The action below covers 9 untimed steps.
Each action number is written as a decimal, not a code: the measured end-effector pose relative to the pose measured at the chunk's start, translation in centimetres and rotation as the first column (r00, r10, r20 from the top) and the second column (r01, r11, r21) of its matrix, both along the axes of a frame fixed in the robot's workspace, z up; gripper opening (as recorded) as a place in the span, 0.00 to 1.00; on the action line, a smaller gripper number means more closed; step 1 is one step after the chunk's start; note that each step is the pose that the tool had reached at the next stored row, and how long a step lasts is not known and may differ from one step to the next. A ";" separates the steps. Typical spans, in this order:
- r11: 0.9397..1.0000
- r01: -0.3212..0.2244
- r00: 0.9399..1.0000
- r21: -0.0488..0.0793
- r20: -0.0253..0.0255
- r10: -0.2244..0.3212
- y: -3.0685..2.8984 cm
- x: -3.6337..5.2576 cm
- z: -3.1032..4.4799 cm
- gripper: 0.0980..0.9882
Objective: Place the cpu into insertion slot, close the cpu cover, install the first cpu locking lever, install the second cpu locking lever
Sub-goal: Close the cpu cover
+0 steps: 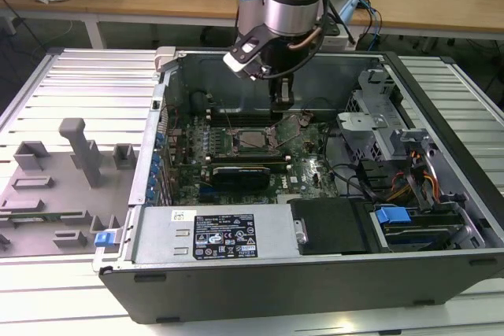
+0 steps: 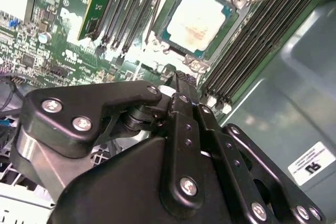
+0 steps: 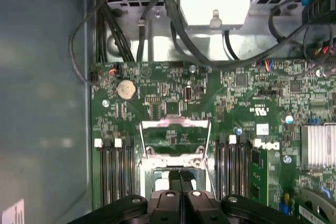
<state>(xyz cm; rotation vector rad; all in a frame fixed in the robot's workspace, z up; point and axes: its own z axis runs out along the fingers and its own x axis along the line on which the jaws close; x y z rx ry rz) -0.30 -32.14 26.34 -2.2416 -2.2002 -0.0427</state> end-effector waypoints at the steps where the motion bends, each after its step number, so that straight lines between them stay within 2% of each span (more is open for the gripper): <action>1: 1.000 0.000 1.000 0.000 0.000 0.000 0.00 0.23 0.00 0.01; 5: 1.000 0.000 1.000 0.000 0.000 0.000 0.00 0.92 0.00 0.01; 9: 1.000 0.000 1.000 0.000 0.000 0.000 0.00 2.92 0.00 0.01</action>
